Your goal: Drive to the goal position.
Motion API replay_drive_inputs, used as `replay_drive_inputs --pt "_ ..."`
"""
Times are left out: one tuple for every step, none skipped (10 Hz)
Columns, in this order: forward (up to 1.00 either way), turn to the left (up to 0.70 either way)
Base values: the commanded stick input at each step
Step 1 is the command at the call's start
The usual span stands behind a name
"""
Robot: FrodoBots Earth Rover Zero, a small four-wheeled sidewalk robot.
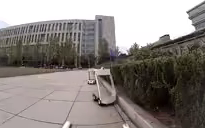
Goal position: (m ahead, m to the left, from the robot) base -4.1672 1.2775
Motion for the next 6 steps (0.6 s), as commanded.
replay_drive_inputs --pt "0.06 0.00" --pt "0.06 0.00" --pt "0.06 0.00" --pt "0.07 0.00" --pt "0.06 0.00" --pt "0.06 0.00"
